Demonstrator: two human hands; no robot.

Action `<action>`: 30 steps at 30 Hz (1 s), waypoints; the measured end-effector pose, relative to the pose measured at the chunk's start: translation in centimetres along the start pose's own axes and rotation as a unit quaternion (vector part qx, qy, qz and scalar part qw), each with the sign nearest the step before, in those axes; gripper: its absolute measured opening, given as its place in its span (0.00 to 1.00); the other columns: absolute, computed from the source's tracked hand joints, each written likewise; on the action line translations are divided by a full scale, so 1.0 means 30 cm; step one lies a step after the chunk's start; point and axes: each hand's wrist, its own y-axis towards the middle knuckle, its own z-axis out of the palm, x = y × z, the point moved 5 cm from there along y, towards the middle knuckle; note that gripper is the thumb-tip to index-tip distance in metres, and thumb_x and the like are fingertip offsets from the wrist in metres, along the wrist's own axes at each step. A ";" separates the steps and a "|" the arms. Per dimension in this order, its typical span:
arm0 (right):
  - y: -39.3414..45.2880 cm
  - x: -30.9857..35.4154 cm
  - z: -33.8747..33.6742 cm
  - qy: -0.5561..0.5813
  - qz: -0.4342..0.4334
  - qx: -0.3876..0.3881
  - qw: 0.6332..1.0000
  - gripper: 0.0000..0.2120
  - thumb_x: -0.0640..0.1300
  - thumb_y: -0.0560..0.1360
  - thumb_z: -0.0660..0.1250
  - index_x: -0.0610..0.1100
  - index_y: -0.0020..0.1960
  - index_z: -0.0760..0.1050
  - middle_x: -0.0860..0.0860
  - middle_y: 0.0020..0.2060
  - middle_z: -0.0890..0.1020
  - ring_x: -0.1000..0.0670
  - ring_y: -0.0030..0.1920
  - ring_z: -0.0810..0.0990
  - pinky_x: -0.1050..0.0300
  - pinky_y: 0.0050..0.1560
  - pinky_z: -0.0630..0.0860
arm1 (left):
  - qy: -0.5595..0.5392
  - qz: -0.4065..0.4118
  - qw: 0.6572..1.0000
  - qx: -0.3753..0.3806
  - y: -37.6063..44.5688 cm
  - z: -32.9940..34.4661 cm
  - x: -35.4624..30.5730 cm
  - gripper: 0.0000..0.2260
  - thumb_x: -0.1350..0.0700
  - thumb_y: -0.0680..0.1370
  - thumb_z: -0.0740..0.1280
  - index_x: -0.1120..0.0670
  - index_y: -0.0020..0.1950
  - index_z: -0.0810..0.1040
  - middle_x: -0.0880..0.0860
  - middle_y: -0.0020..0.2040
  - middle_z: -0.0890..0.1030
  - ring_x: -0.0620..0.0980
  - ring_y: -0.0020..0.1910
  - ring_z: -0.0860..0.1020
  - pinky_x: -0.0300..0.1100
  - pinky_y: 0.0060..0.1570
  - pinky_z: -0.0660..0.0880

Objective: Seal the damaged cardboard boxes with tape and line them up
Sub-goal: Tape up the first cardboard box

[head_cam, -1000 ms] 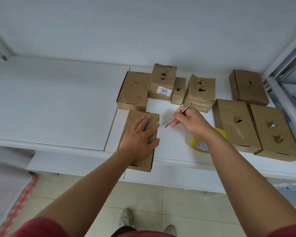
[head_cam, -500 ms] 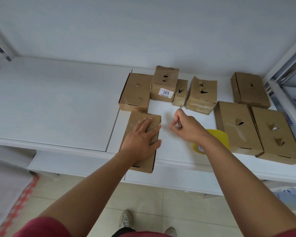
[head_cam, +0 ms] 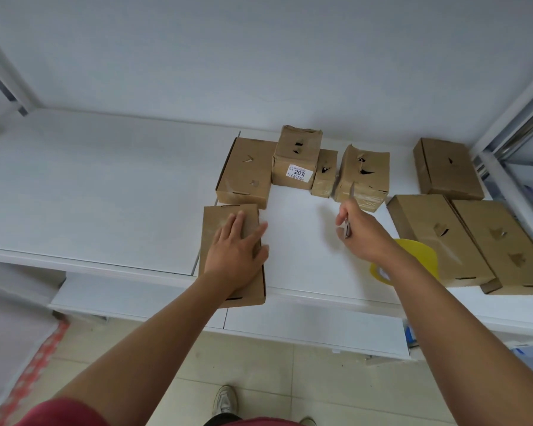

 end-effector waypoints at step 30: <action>-0.038 0.147 0.012 0.177 -0.053 -0.020 0.983 0.21 0.31 0.76 0.60 0.58 0.45 0.59 0.56 0.55 0.81 0.58 0.33 0.71 0.62 0.37 0.70 | -0.510 -0.030 0.843 0.168 0.123 -0.028 -0.319 0.19 0.60 0.80 0.59 0.51 0.71 0.70 0.49 0.63 0.77 0.47 0.65 0.72 0.45 0.66 0.62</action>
